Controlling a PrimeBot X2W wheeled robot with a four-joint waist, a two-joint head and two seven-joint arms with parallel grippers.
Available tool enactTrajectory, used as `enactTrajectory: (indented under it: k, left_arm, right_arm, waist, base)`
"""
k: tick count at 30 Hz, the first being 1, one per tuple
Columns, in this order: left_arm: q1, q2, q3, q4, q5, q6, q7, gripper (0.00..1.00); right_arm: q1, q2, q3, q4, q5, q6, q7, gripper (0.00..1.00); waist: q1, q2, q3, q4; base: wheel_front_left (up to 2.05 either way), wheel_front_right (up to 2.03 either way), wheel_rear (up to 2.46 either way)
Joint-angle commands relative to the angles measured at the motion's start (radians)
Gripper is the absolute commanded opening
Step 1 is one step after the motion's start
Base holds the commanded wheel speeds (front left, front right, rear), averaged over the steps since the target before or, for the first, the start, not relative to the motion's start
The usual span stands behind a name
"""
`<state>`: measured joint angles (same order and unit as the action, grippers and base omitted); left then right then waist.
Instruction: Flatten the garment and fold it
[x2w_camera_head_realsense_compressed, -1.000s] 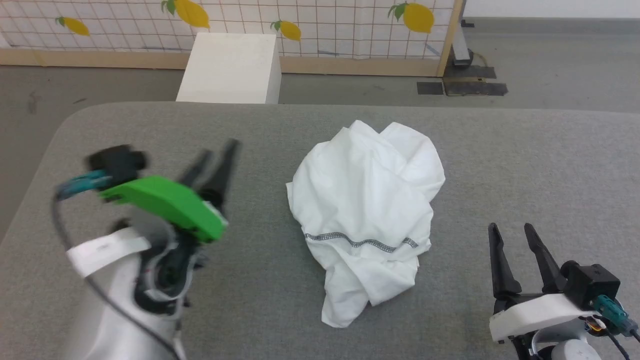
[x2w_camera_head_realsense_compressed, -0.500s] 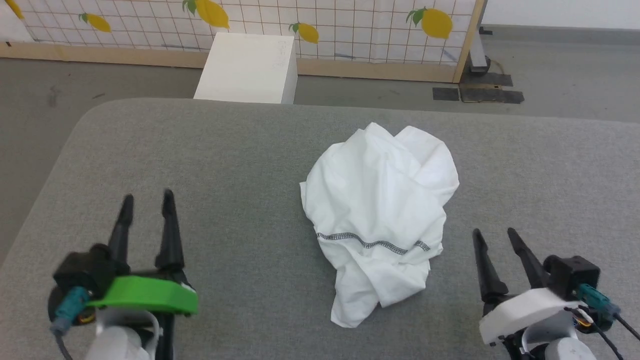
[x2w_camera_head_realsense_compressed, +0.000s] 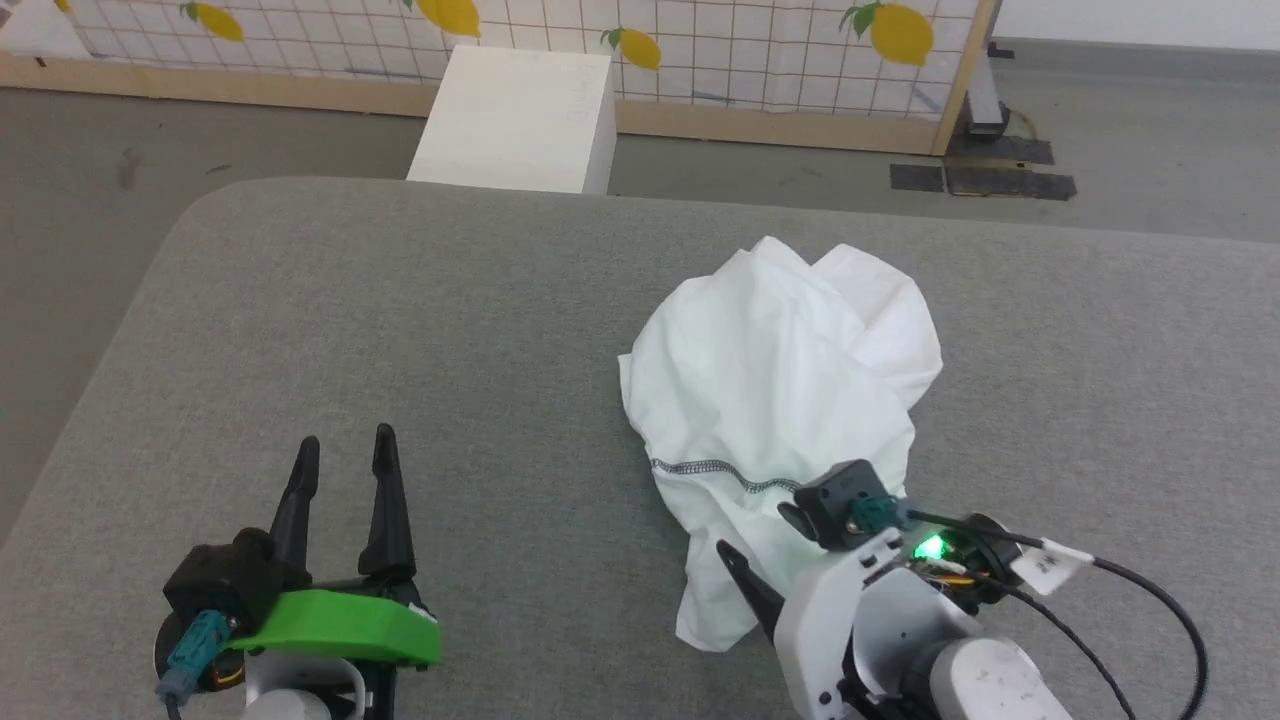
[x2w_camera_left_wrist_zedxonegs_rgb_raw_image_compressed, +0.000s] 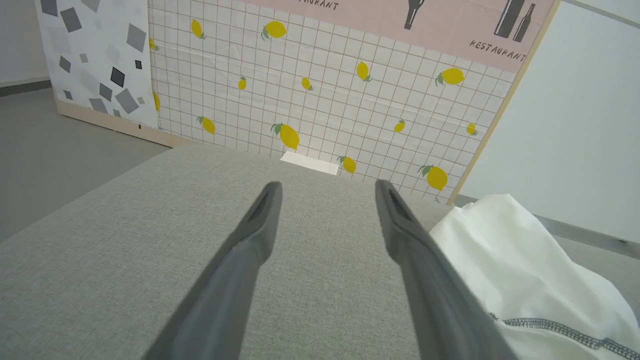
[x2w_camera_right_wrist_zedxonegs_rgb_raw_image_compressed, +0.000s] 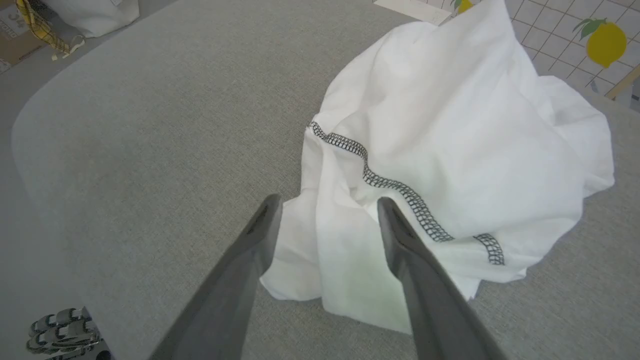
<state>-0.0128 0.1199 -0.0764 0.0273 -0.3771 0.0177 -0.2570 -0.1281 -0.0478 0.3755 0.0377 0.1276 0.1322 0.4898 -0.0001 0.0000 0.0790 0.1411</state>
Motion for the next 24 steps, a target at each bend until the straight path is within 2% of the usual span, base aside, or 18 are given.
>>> enactTrajectory:
  k: [1,6,7,8,9,15,17,24]
  left_arm:
    - [0.004,-0.007,0.005,0.006,0.017,-0.008,-0.005,1.00]
    - [-0.006,-0.024,0.014,0.021,0.018,-0.025,-0.005,1.00]
    - [-0.006,-0.028,0.016,0.024,0.018,-0.027,-0.005,1.00]
    - [-0.006,-0.030,0.017,0.026,0.018,-0.030,-0.005,1.00]
    - [-0.007,-0.033,0.020,0.029,0.018,-0.033,-0.005,1.00]
    - [-0.004,-0.045,0.034,0.032,0.022,-0.043,-0.005,1.00]
    - [-0.004,-0.047,0.038,0.030,0.022,-0.046,-0.005,1.00]
    - [-0.011,-0.056,0.042,0.028,0.023,-0.058,-0.005,1.00]
  right_arm:
    - [-0.026,-0.002,0.004,0.022,-0.020,-0.002,0.023,1.00]
    - [-0.056,-0.002,0.022,0.102,-0.017,-0.002,0.091,1.00]
    - [-0.061,-0.002,0.026,0.112,-0.013,-0.002,0.097,0.40]
    - [-0.065,-0.002,0.028,0.116,-0.009,-0.002,0.096,0.23]
    - [-0.069,-0.002,0.024,0.113,-0.003,-0.002,0.082,0.00]
    - [-0.051,-0.004,-0.077,0.036,0.008,-0.002,0.001,0.00]
    - [-0.035,-0.013,-0.155,-0.012,0.004,-0.002,-0.009,0.00]
    - [-0.004,-0.034,-0.539,-0.108,-0.067,-0.002,-0.013,0.00]
  waist:
    - [0.0001,0.0000,0.008,0.013]
    - [0.0001,0.0000,0.020,0.033]
    - [0.0001,0.0000,0.021,0.034]
    - [0.0001,0.0000,0.022,0.034]
    - [0.0001,0.0000,0.023,0.034]
    - [0.0001,0.0000,0.018,0.016]
    - [0.0001,0.0000,0.018,0.007]
    - [0.0001,0.0000,0.018,-0.017]
  base:
    - [0.00,0.00,0.00]
    - [0.00,0.00,0.00]
    - [0.00,0.00,0.00]
    - [0.00,0.00,0.00]
    - [0.00,0.00,0.00]
    - [0.00,0.00,0.00]
    - [0.00,0.00,0.00]
    - [0.00,0.00,0.00]
